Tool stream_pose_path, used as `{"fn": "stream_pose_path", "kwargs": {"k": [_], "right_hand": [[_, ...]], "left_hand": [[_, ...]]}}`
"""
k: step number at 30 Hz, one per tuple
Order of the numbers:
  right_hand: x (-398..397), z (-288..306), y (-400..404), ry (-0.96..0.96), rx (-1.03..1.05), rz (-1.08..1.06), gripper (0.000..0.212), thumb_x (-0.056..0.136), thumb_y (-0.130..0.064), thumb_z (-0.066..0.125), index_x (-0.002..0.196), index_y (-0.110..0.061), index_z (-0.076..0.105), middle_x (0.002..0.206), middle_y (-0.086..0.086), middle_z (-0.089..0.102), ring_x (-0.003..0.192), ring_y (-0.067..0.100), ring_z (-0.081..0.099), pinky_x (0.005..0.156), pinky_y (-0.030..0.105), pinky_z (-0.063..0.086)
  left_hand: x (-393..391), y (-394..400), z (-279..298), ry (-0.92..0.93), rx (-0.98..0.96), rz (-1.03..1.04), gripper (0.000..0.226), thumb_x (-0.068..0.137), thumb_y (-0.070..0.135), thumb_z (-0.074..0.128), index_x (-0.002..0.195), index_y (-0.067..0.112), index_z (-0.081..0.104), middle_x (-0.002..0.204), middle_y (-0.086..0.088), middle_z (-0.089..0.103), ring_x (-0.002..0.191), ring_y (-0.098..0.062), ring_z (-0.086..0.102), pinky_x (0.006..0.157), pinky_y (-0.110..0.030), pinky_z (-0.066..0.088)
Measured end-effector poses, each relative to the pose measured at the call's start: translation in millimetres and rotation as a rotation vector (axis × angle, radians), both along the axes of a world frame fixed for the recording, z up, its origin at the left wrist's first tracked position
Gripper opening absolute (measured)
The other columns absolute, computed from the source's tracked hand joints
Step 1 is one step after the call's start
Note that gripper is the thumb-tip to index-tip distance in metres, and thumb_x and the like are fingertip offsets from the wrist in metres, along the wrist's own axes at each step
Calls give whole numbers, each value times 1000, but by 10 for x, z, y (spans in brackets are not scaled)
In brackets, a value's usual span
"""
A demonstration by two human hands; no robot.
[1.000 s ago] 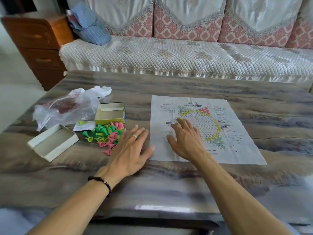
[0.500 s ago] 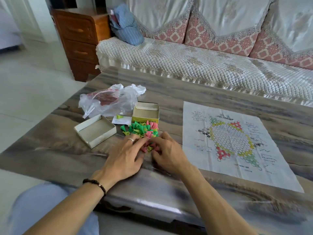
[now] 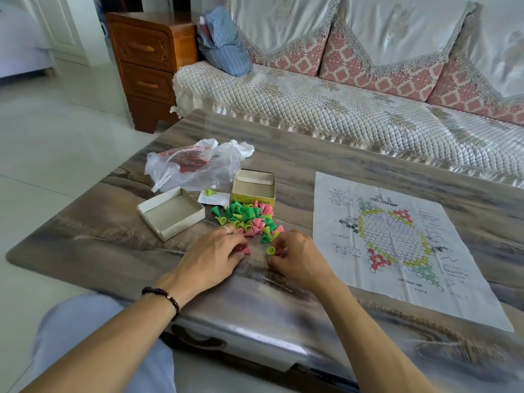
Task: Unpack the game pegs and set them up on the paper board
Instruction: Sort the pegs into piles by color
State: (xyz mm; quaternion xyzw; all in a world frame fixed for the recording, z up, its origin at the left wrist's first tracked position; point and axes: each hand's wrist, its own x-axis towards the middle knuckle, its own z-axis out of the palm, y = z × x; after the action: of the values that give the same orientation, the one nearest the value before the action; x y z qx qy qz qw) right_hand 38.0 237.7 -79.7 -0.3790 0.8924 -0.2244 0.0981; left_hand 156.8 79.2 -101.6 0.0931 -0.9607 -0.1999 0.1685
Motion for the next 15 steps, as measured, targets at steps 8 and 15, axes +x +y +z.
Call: {"fn": "stream_pose_path", "kwargs": {"k": [8,15], "right_hand": [[64,38,-6,21,6,-15,16,80,-23,70,93,-13,70,91,4,67,84,19,61,67,24,42],[-3,128,-24,-58,116,-7,9,76,-21,72,79,-14,69,87,5,68,83,21,63,71,31,52]], "left_hand": [[58,67,66,-29,17,-29,40,93,29,58,133,33,56,111,5,60,105,-16,56,74,-28,43],[101,29,26,-15,54,-26,19,93,24,59,110,21,68,90,10,47,87,-13,51,69,-22,32]]}}
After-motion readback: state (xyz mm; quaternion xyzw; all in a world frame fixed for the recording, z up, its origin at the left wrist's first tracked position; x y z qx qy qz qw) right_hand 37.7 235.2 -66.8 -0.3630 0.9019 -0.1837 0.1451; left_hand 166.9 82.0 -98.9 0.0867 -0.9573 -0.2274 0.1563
